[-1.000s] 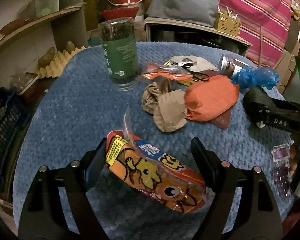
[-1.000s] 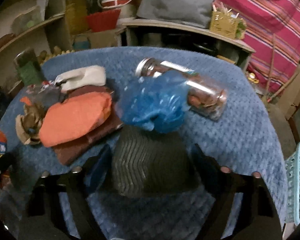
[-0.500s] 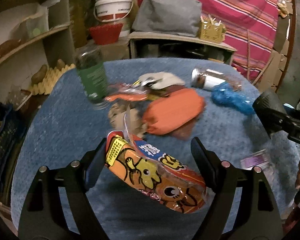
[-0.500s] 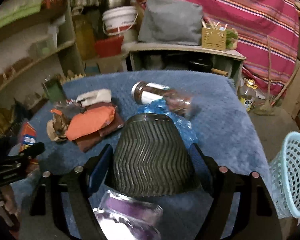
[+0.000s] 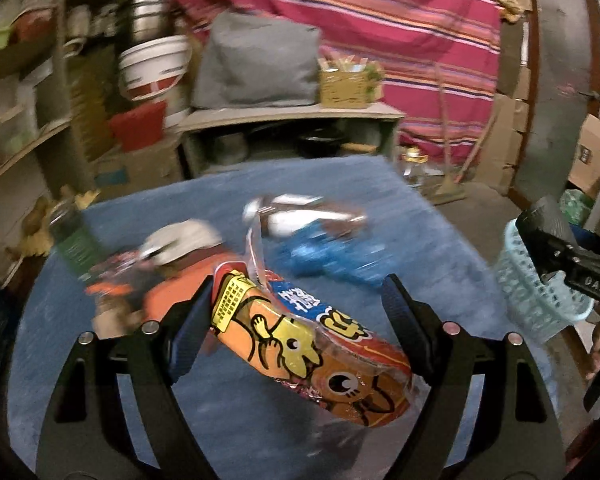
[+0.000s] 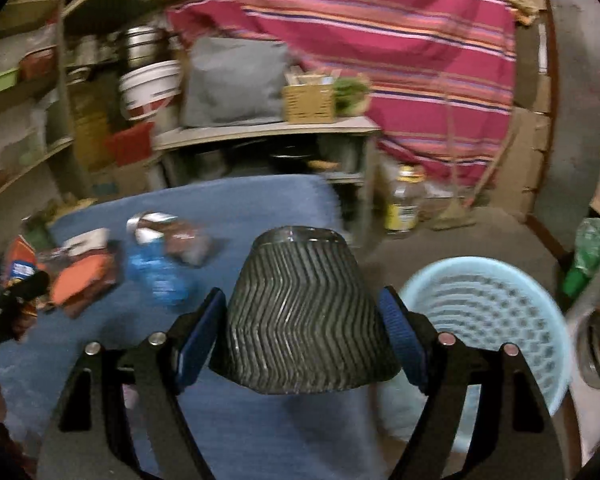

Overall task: Collect trash
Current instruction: 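Carry the snack bag and black cup over the basket and release both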

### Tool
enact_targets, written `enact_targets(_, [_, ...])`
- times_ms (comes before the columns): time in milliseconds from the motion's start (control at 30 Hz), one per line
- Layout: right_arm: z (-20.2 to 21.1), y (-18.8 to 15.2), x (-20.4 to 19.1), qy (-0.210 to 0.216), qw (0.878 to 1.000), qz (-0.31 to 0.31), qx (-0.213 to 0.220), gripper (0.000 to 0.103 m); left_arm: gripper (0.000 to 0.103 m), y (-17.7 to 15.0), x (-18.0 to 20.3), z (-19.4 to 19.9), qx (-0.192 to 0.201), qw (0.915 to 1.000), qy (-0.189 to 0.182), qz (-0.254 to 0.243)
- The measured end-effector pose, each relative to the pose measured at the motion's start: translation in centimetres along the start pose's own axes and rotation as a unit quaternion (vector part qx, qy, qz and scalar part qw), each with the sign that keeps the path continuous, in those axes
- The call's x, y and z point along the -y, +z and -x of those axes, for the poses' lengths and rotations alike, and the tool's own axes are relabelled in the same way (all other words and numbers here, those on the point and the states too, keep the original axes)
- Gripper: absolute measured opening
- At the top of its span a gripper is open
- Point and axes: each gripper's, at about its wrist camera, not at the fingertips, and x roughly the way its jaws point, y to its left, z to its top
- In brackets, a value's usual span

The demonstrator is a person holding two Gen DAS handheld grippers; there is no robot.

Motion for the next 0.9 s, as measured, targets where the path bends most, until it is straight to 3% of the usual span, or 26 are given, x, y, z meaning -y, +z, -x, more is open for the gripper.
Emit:
enact_targets(267, [0.0, -1.5, 11.2, -0.068, 0.995, -0.069, -0.003, 0.078, 0.080, 2.1, 11.0, -3.1, -0.004, 0.9973, -0.067, -0.030])
enact_targets(600, [-0.4, -3.4, 17.9, -0.111, 0.991, -0.079, -0.009, 0.078, 0.080, 3.0, 23.8, -7.4, -0.026, 0.9891, -0.120, -0.081])
enact_targets(900, [0.0, -4.7, 22.2, -0.108, 0.986, -0.124, -0.006, 0.078, 0.080, 2.9, 30.7, -10.2, -0.037, 0.9828, -0.145, -0.109])
